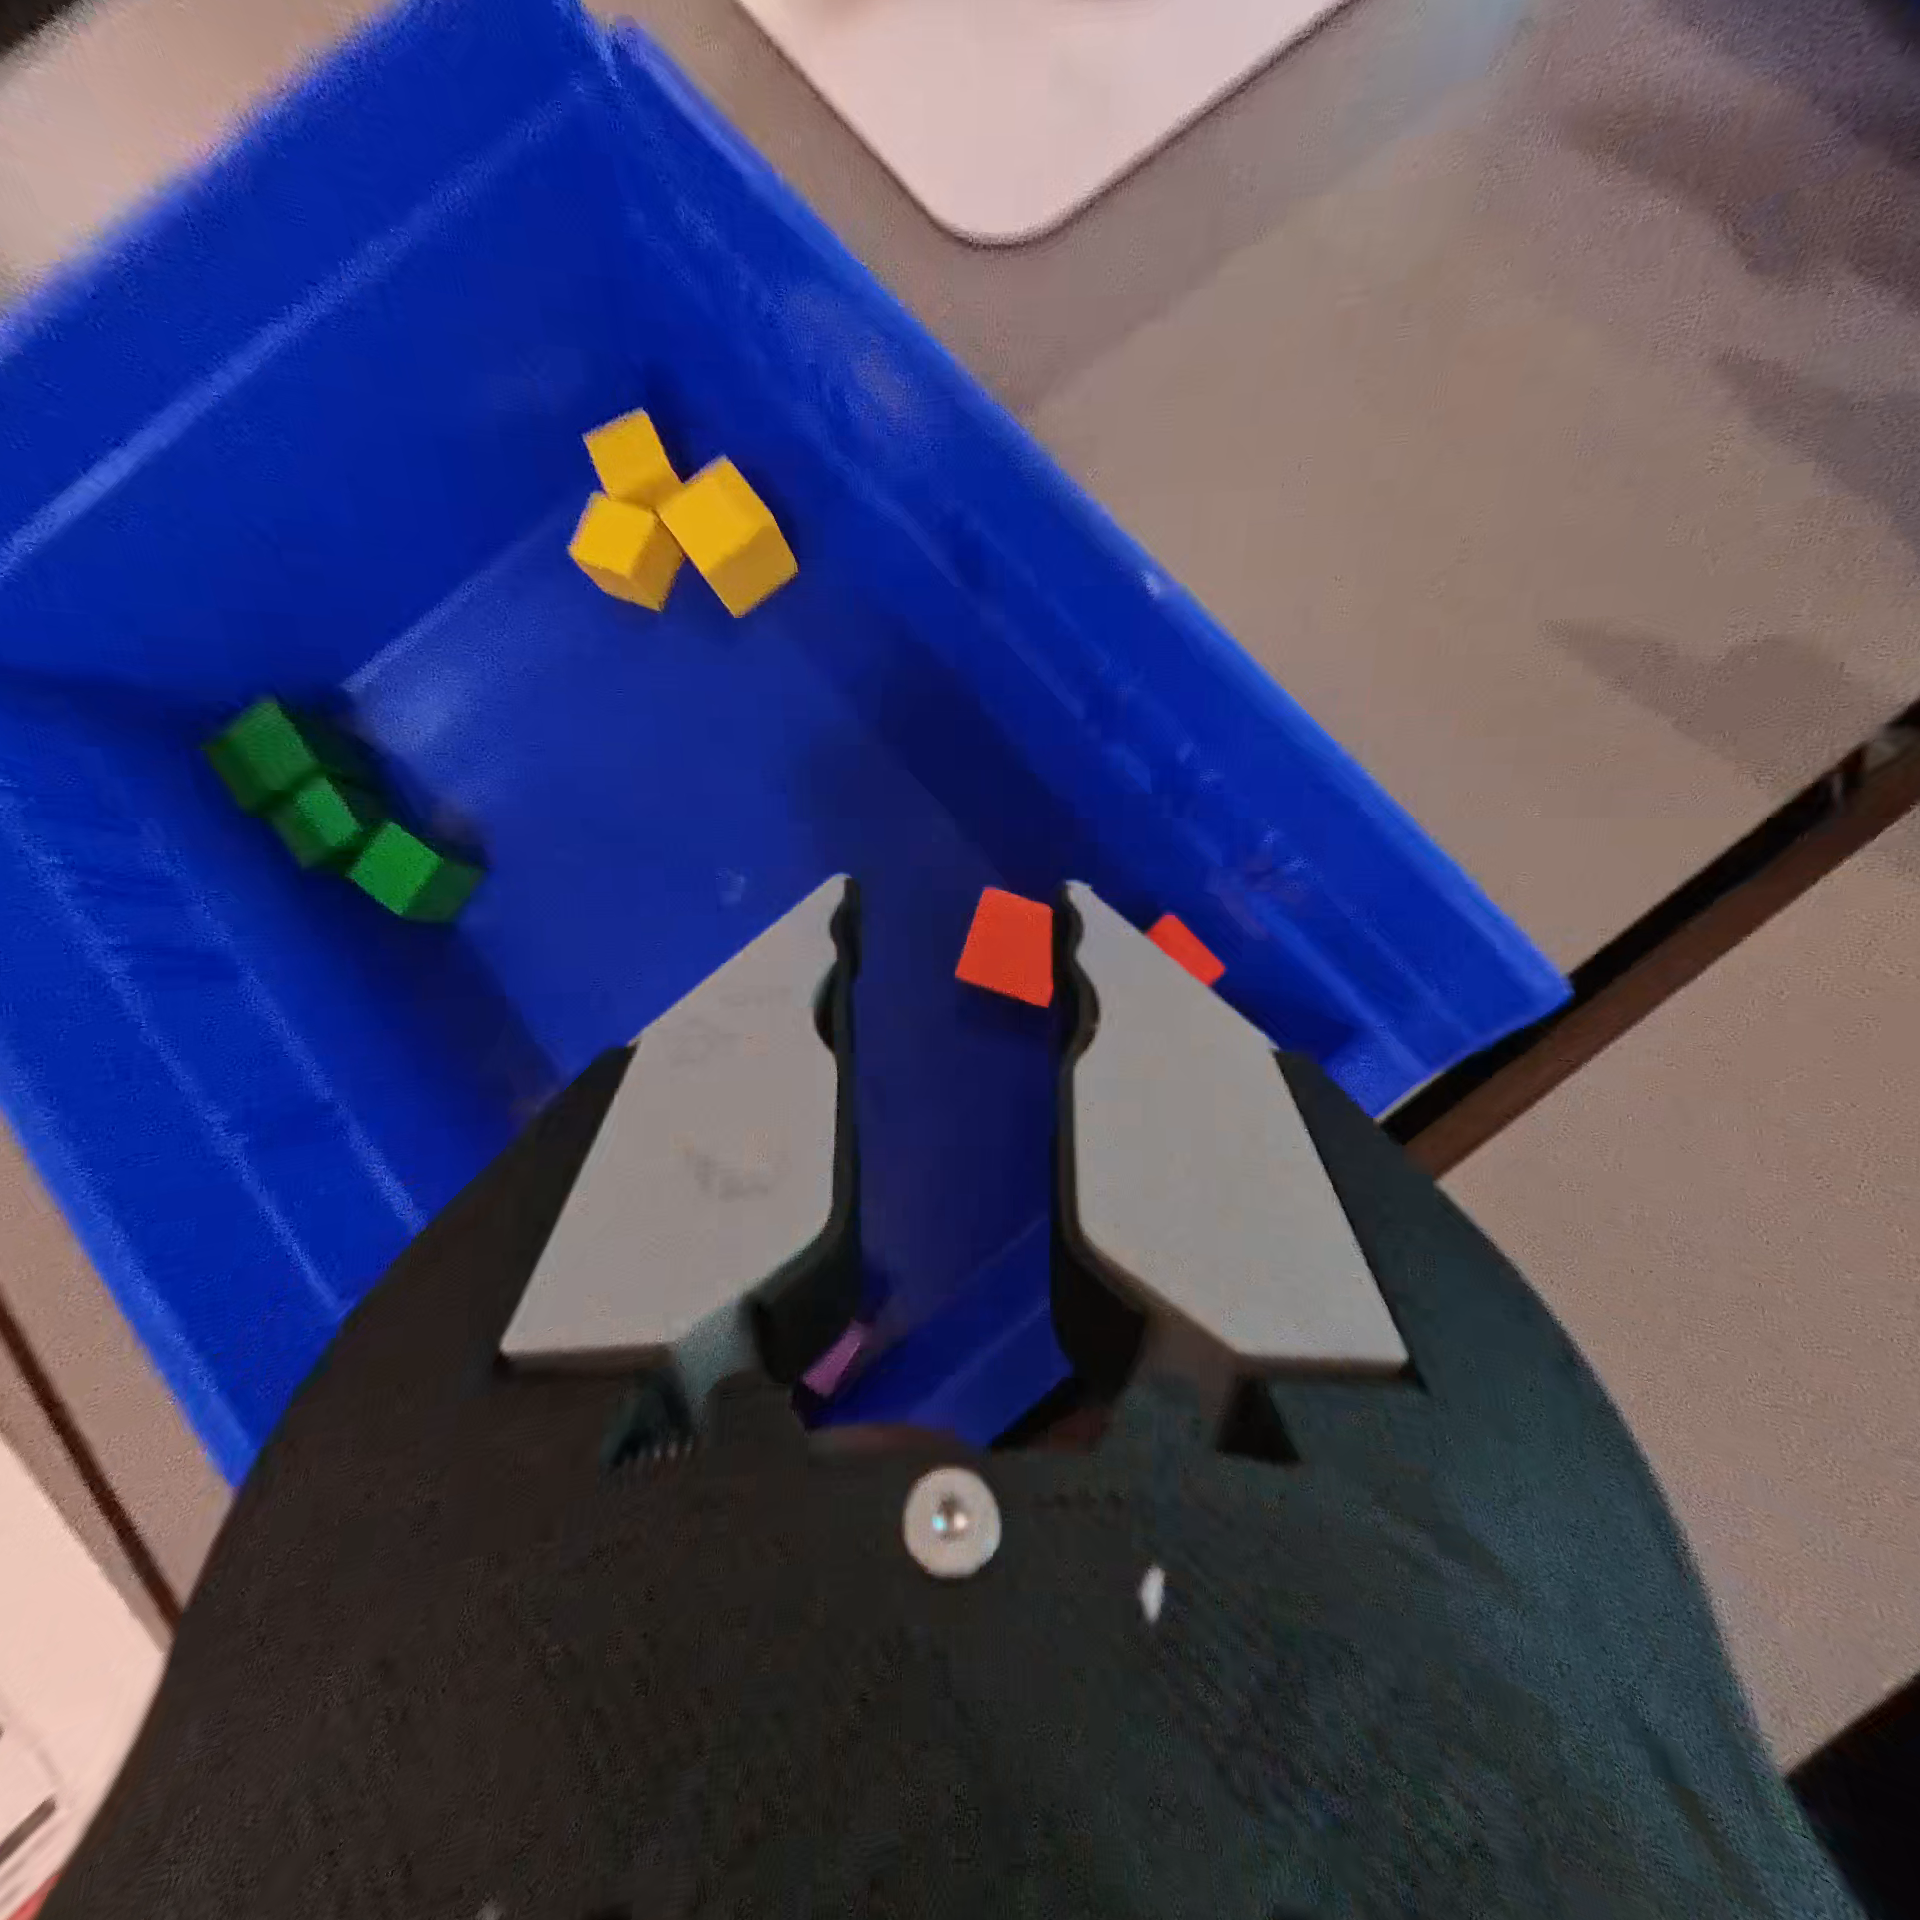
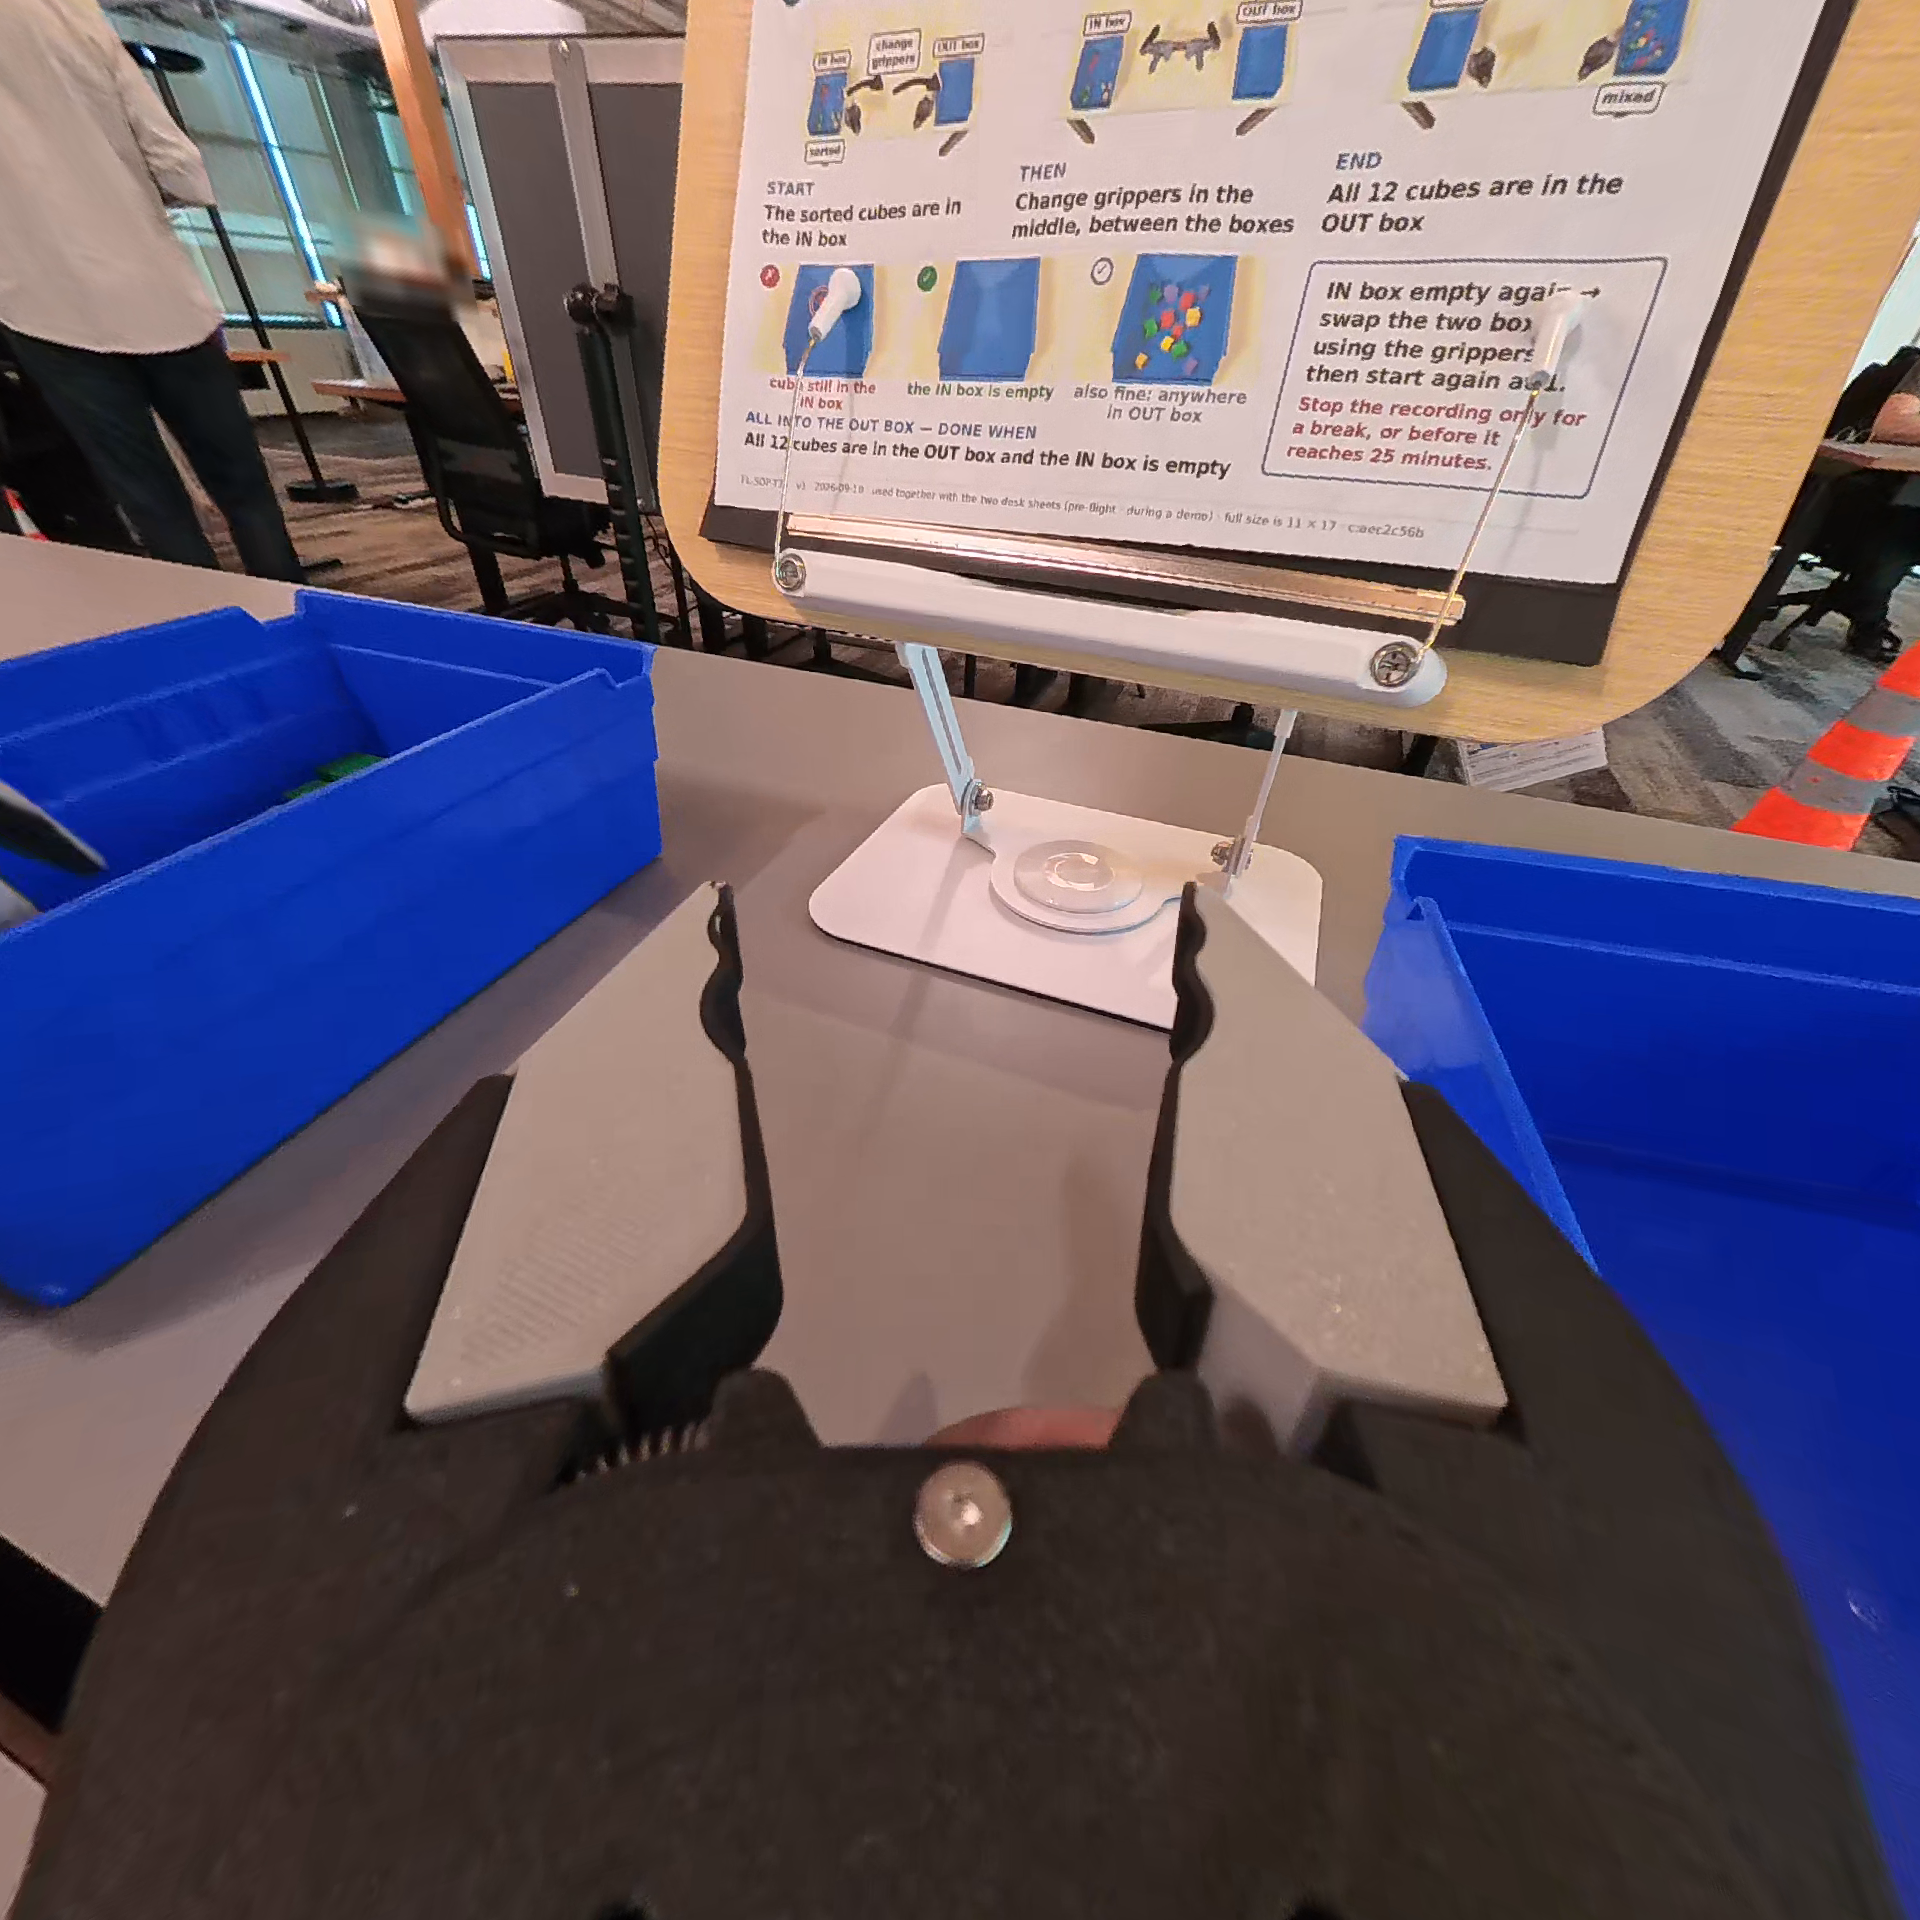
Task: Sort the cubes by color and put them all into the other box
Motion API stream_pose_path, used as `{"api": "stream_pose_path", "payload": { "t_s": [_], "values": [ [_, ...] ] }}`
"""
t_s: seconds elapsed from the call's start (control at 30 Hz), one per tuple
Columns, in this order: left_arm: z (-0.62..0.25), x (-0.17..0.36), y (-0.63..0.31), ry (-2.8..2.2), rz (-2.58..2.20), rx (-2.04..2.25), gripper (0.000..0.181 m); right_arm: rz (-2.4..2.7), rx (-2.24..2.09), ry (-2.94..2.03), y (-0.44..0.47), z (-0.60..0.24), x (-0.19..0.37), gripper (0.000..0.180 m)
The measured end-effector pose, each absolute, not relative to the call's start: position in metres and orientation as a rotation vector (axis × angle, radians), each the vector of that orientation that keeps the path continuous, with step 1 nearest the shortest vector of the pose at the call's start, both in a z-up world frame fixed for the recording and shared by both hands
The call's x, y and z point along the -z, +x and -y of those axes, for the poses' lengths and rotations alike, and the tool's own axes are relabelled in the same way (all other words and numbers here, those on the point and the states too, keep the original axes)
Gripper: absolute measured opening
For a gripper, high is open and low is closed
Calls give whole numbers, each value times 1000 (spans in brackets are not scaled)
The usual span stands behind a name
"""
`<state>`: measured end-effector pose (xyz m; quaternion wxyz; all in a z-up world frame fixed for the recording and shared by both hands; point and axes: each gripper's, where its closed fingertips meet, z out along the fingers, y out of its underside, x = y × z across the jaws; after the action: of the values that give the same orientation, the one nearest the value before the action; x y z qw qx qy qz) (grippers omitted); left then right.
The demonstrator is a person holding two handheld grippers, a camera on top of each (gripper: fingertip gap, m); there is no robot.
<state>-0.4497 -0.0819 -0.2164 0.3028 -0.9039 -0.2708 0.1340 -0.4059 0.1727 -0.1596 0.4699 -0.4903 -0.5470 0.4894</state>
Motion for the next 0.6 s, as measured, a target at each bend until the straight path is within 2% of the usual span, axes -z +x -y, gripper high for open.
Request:
{"api": "stream_pose_path", "payload": {
  "t_s": [0.13, 0.43, 0.53, 0.6],
  "values": [
    [95, 264, -461, -2577, 760, -231, 34, 1339, -1206, -1200, -406, -173, 159, 82],
    [84, 267, -443, -2616, 634, -21, 33, 1342, -1222, -1210, -406, -174, 159, 81],
    [78, 274, -437, -2626, 615, 28, 44, 1346, -1220, -1205, -406, -173, 159, 81],
    [82, 286, -438, -2691, 614, -6, 38, 1347, -1219, -1207, -406, -173, 160, 81]
  ]
}}
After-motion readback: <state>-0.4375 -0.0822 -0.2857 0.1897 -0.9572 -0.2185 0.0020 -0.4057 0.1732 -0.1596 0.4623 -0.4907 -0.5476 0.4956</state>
